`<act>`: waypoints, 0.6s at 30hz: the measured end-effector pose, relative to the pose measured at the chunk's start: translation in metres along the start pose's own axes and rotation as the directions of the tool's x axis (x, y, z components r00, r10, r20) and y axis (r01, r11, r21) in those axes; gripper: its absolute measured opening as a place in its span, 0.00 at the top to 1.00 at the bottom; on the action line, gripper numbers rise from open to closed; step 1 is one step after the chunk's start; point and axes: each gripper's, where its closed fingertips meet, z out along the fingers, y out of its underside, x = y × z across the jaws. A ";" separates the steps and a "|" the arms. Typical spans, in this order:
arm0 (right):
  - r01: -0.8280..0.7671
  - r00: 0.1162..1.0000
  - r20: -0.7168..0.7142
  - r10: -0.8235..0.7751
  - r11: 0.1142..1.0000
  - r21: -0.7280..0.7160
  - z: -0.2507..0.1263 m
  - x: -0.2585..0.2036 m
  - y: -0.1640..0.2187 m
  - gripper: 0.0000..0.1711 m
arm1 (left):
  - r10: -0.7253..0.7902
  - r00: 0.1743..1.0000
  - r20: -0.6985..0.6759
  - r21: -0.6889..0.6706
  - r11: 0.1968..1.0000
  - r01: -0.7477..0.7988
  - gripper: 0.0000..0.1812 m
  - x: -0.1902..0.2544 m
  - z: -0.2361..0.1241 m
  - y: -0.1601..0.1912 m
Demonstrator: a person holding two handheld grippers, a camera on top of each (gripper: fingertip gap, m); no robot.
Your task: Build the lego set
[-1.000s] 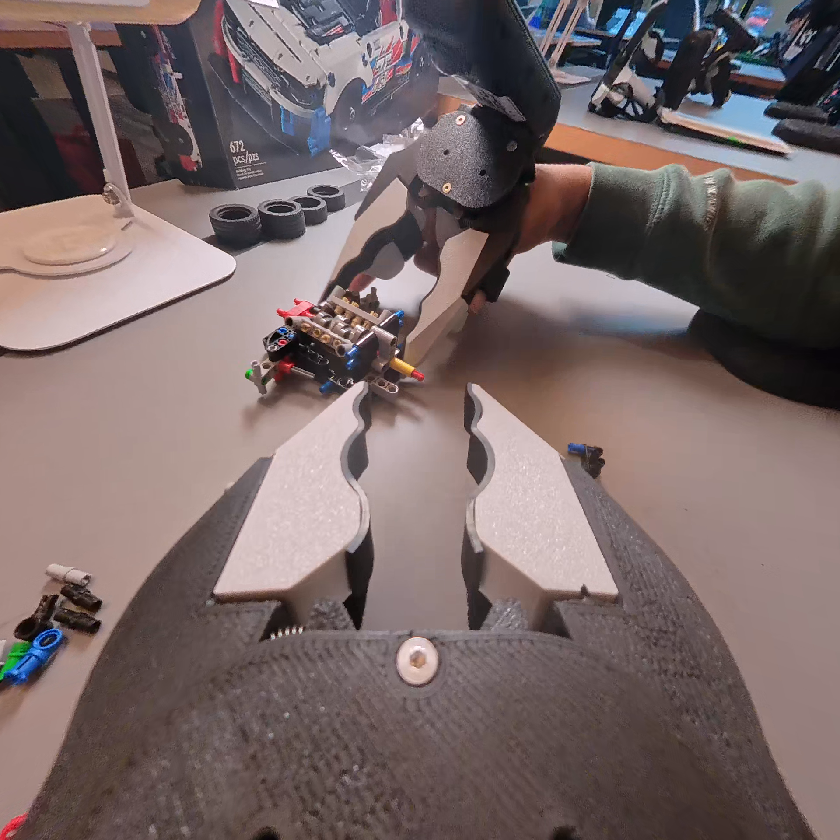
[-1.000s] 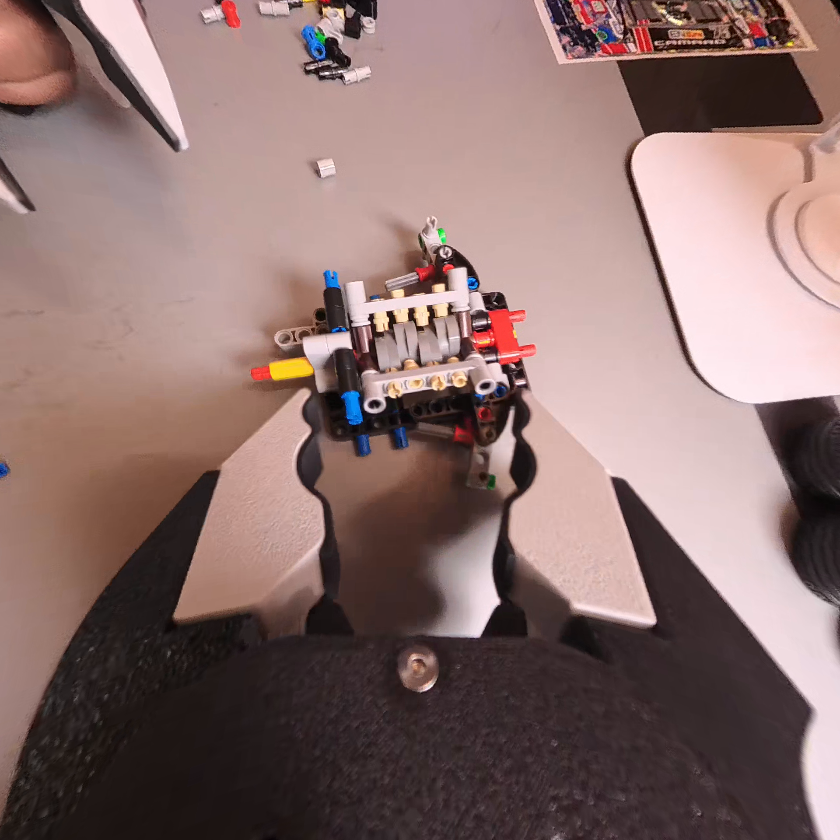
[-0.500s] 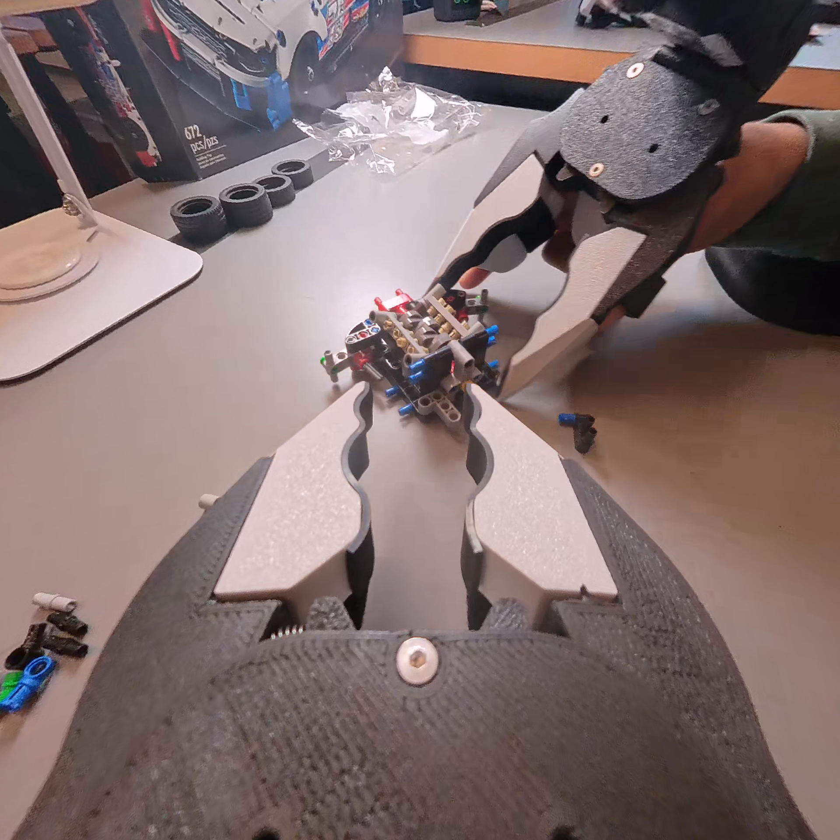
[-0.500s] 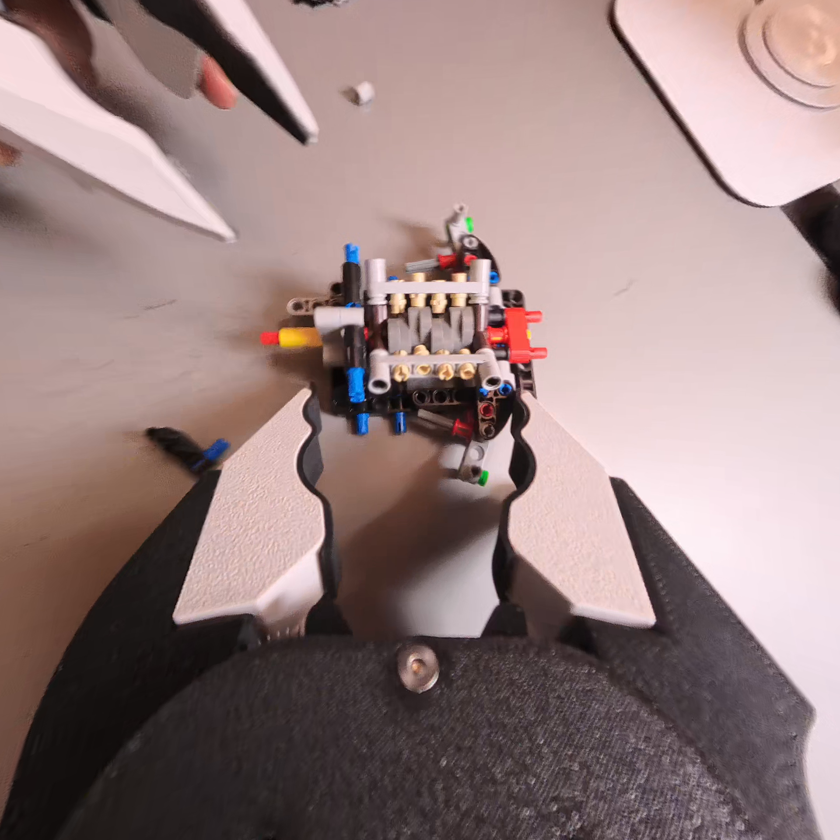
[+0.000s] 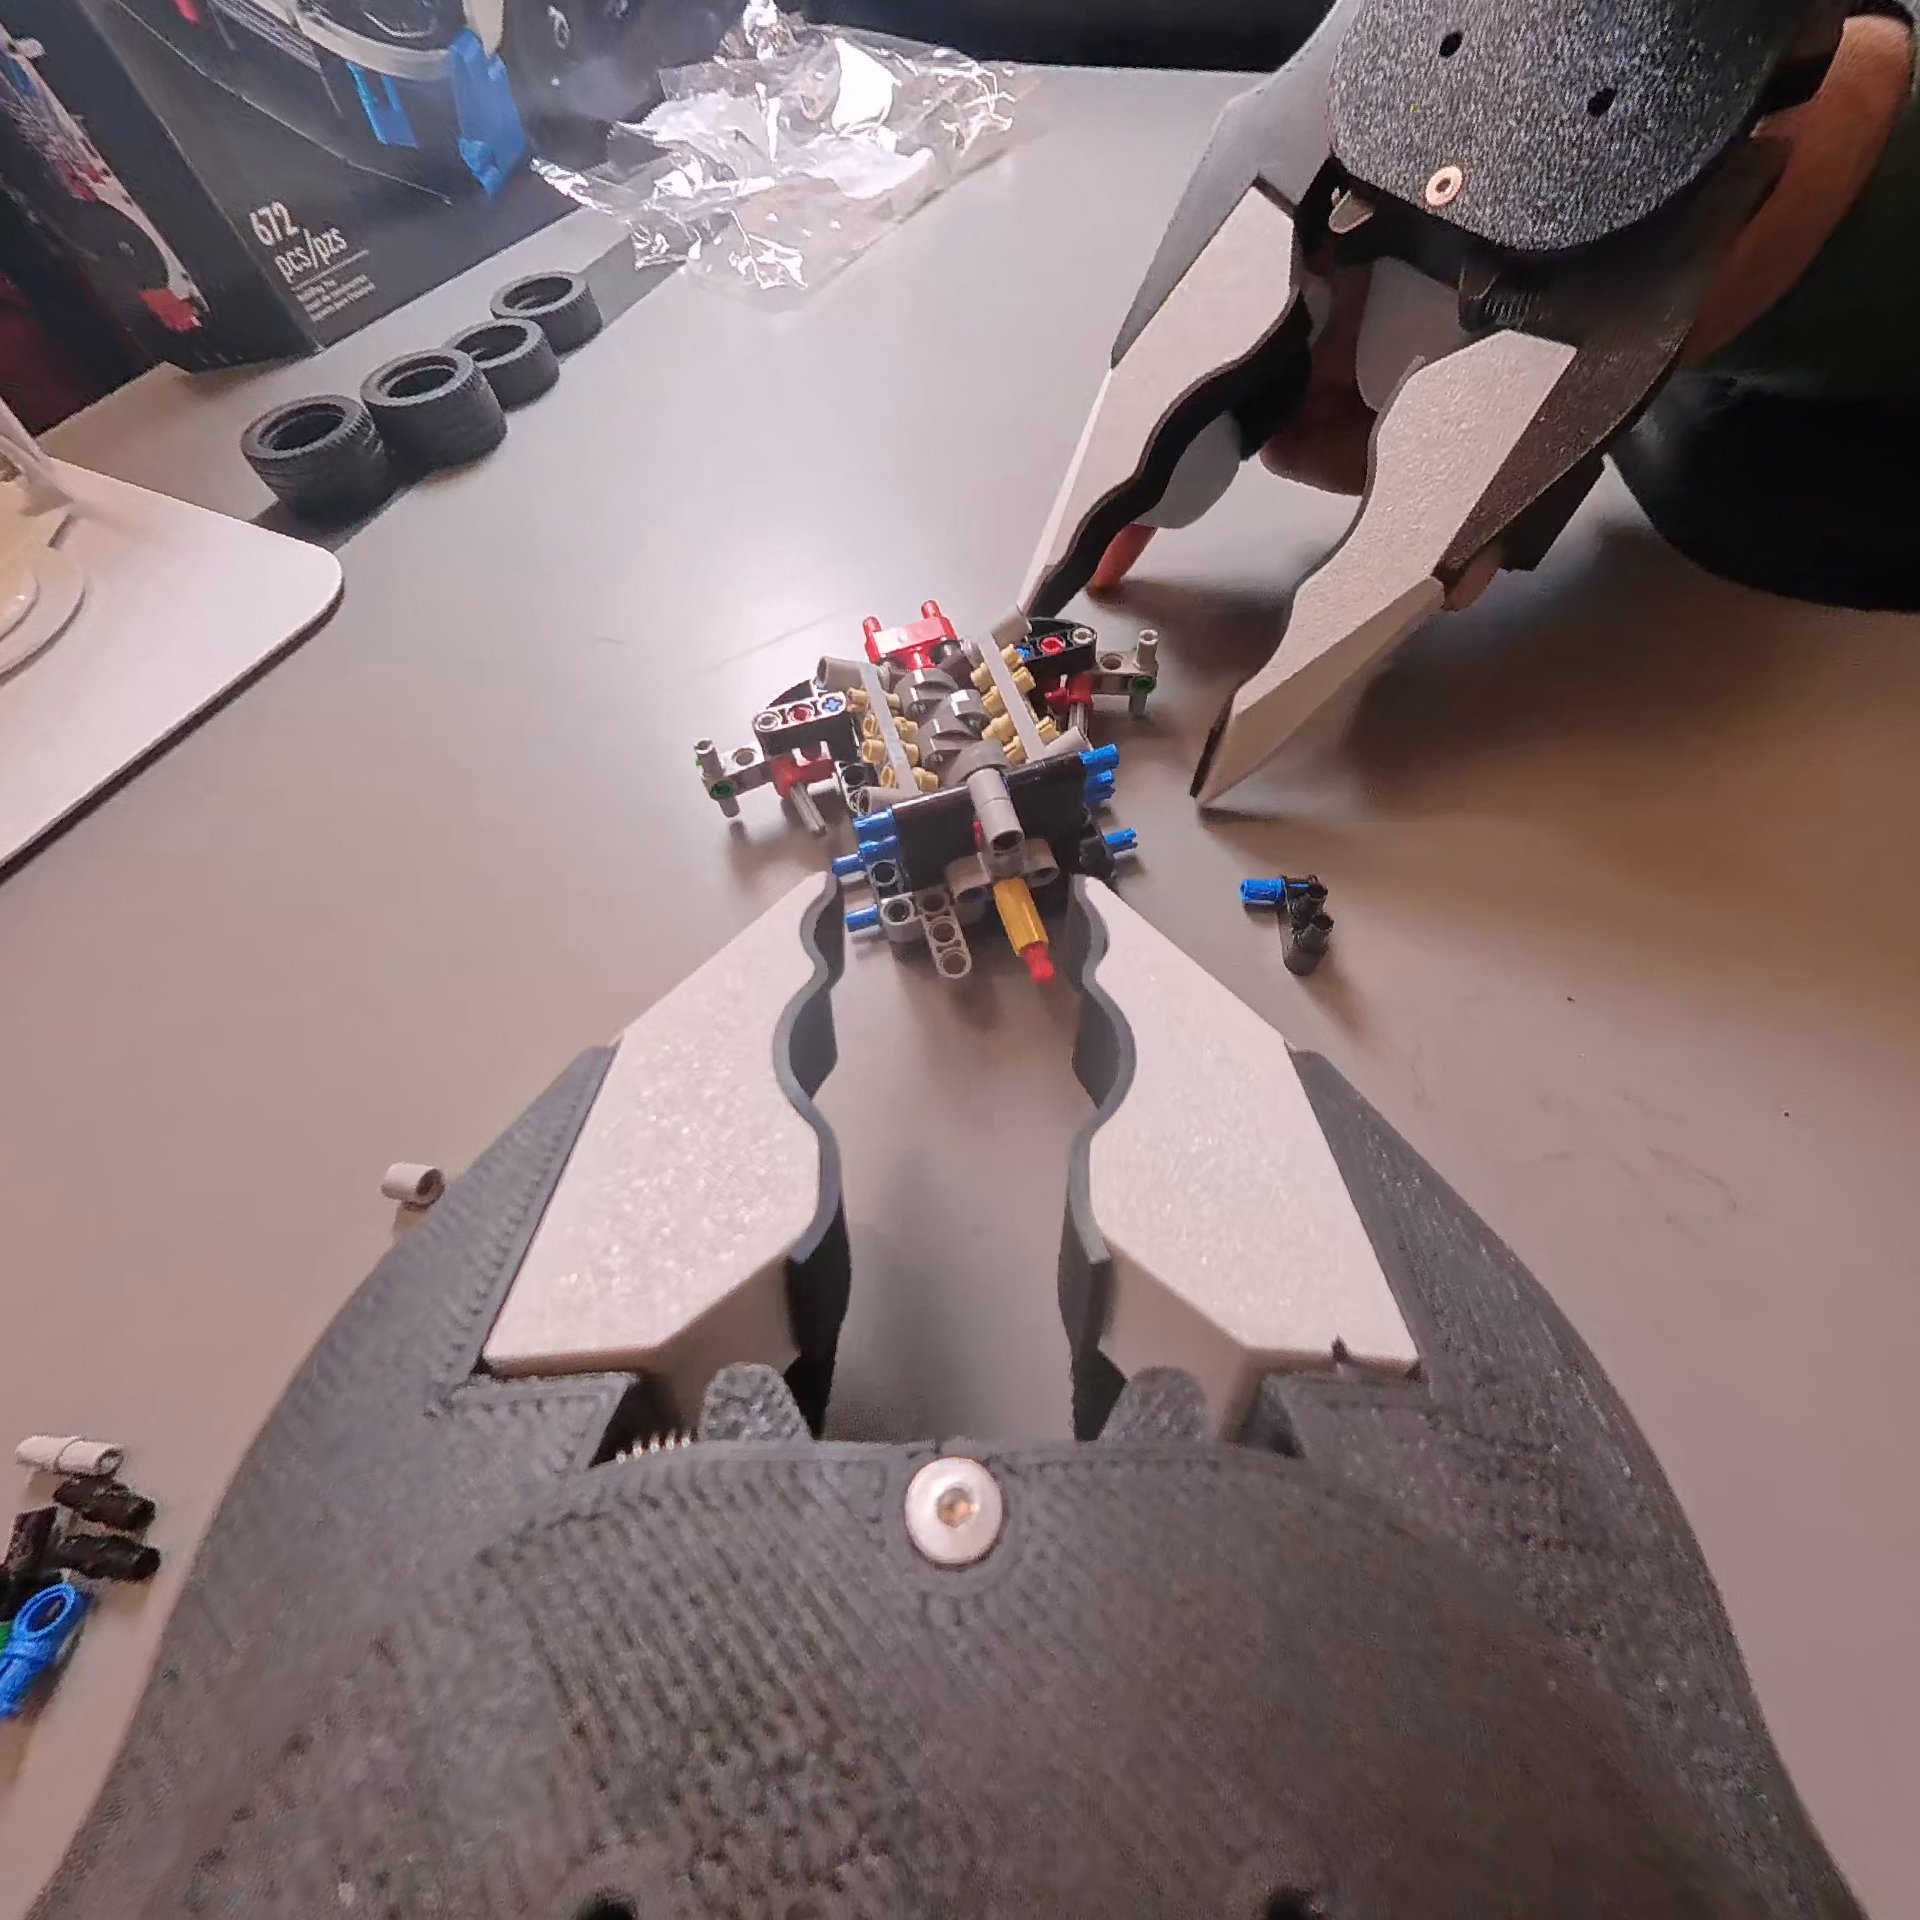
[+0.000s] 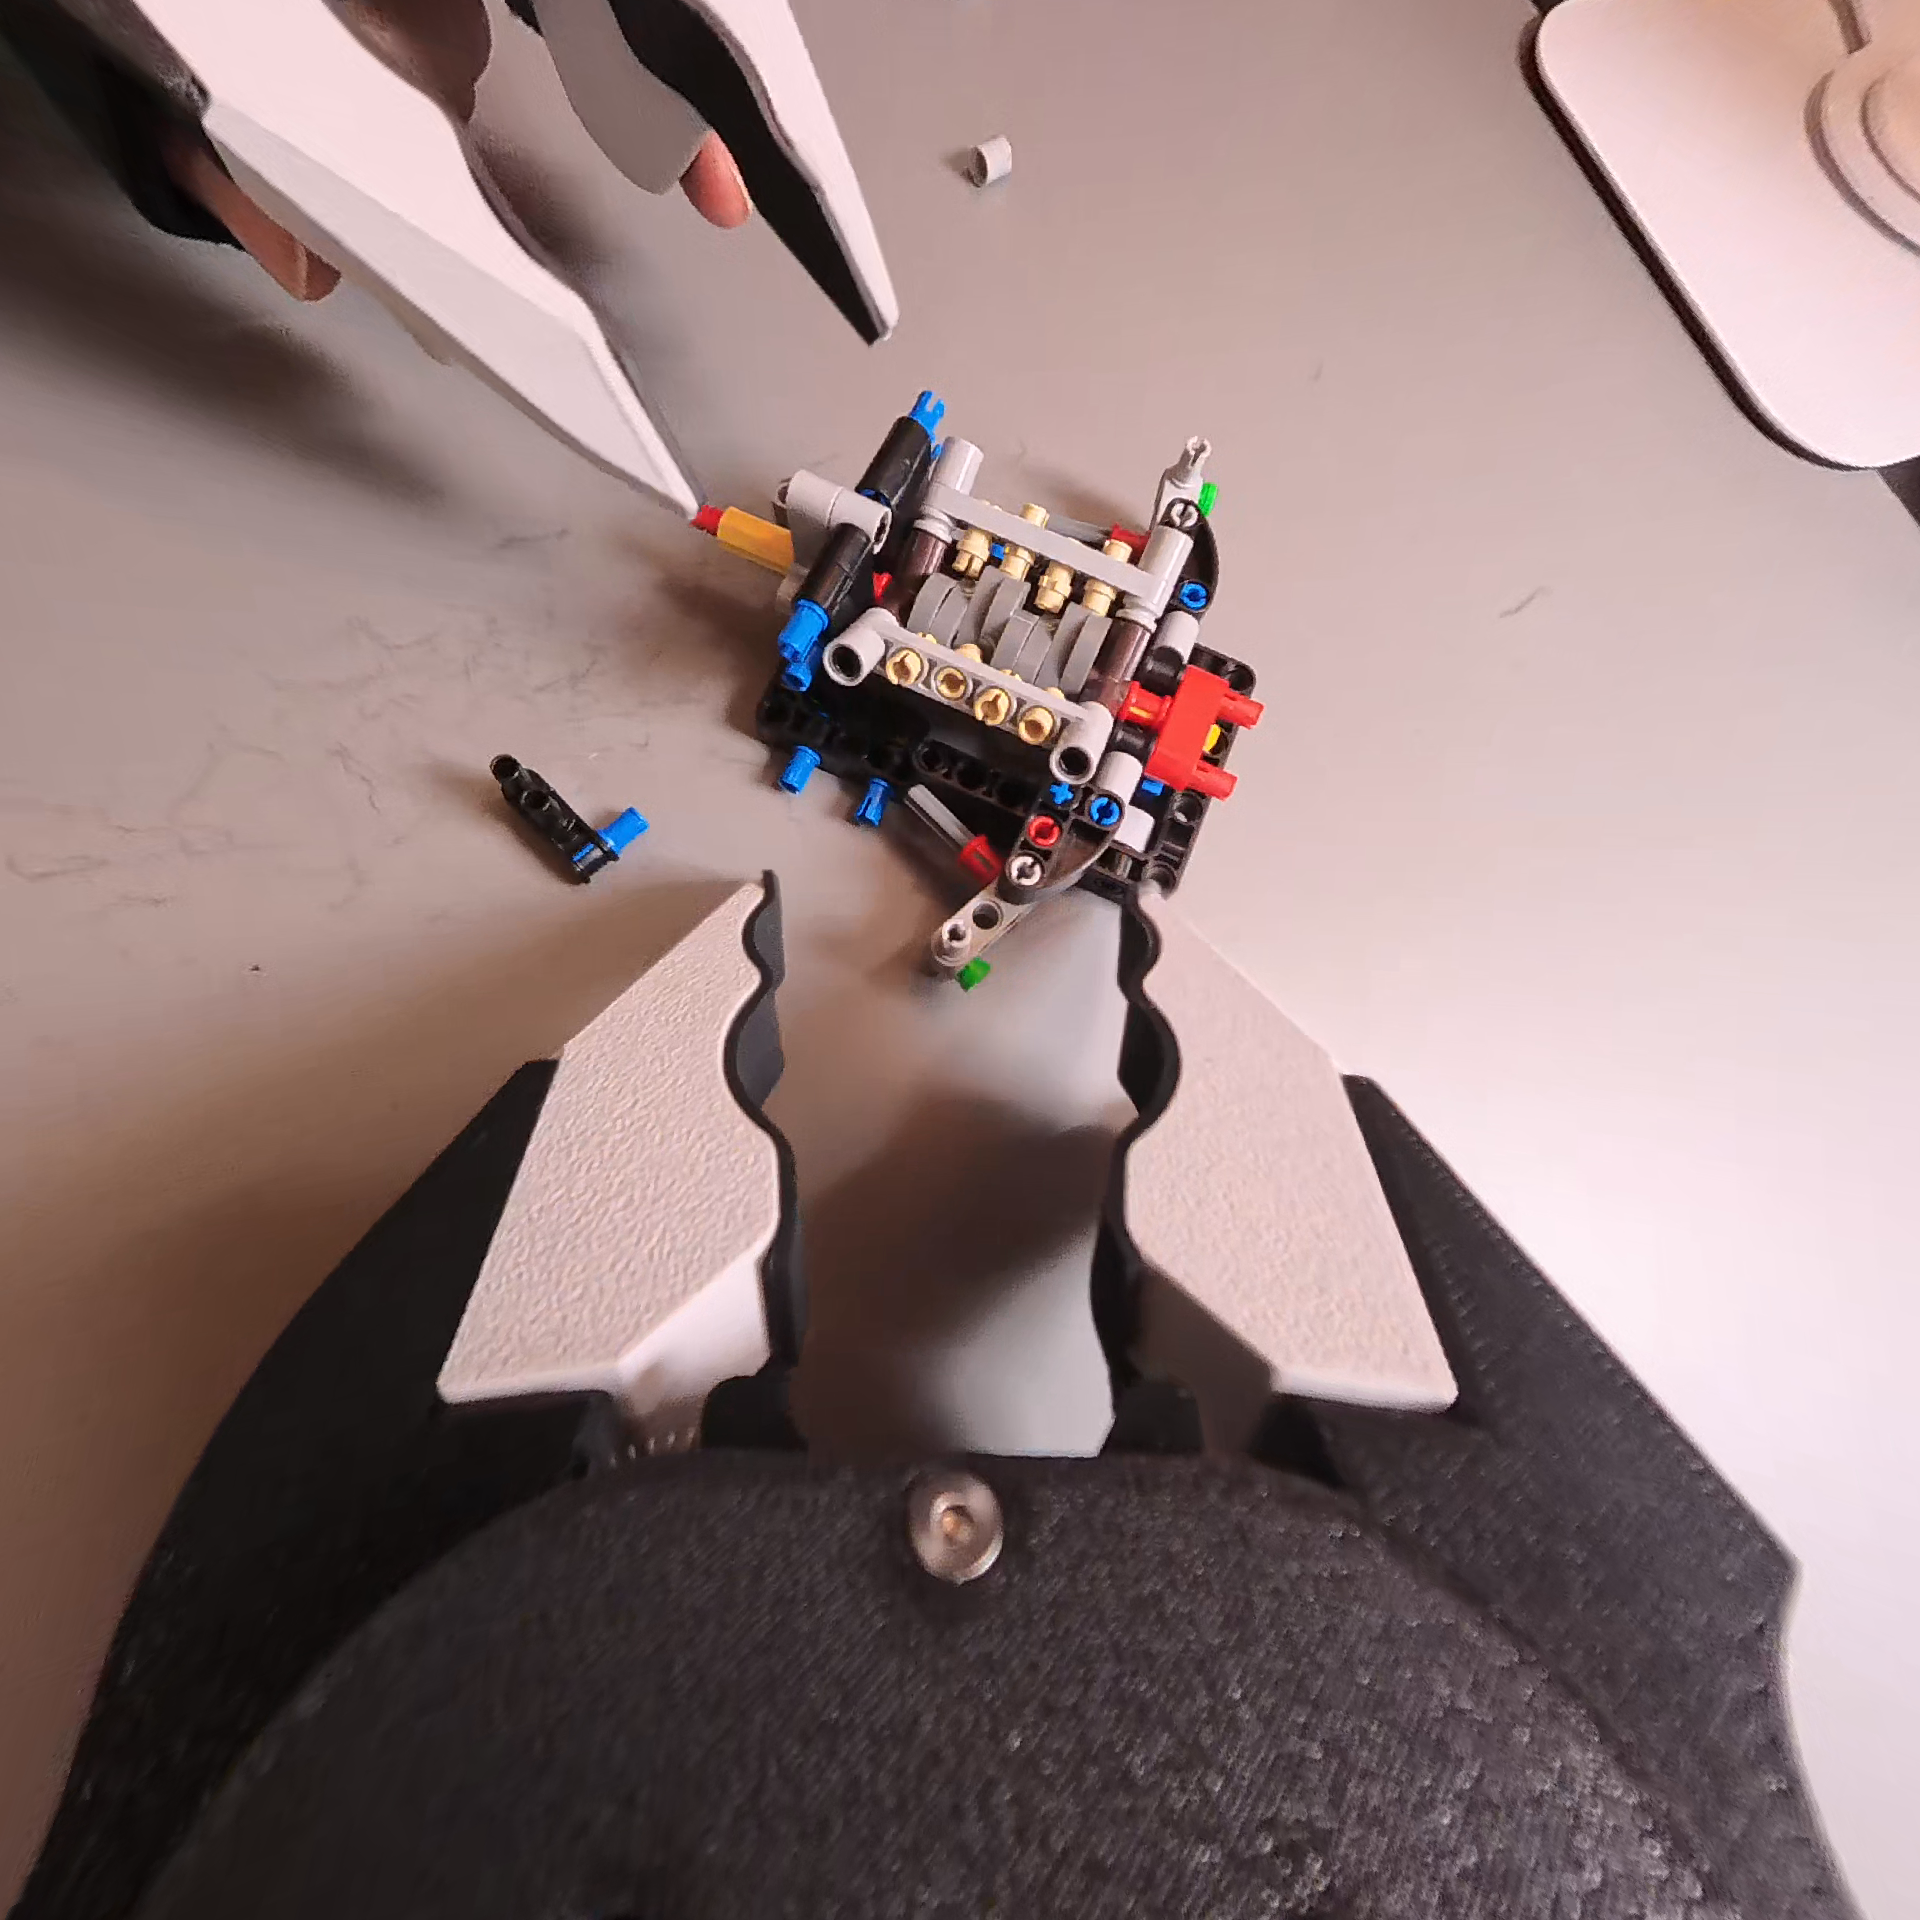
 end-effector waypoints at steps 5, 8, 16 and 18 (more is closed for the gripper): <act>-0.009 1.000 -0.019 0.009 1.000 0.020 0.000 0.001 -0.004 0.71 | 0.018 1.000 -0.002 -0.075 0.997 -0.018 0.78 0.002 0.007 0.009; 0.012 0.999 -0.048 -0.011 1.000 0.018 0.000 0.004 -0.003 0.75 | 0.037 0.999 -0.007 -0.112 0.993 -0.038 0.85 0.004 0.010 0.014; -0.001 0.998 -0.056 0.002 1.000 0.029 0.000 0.004 -0.005 0.78 | 0.055 0.998 -0.005 -0.136 0.989 -0.055 0.95 0.004 0.009 0.018; 0.000 0.999 -0.054 0.002 0.999 0.036 0.000 0.003 -0.006 0.78 | 0.057 0.998 -0.006 -0.133 0.989 -0.057 0.96 0.004 0.008 0.018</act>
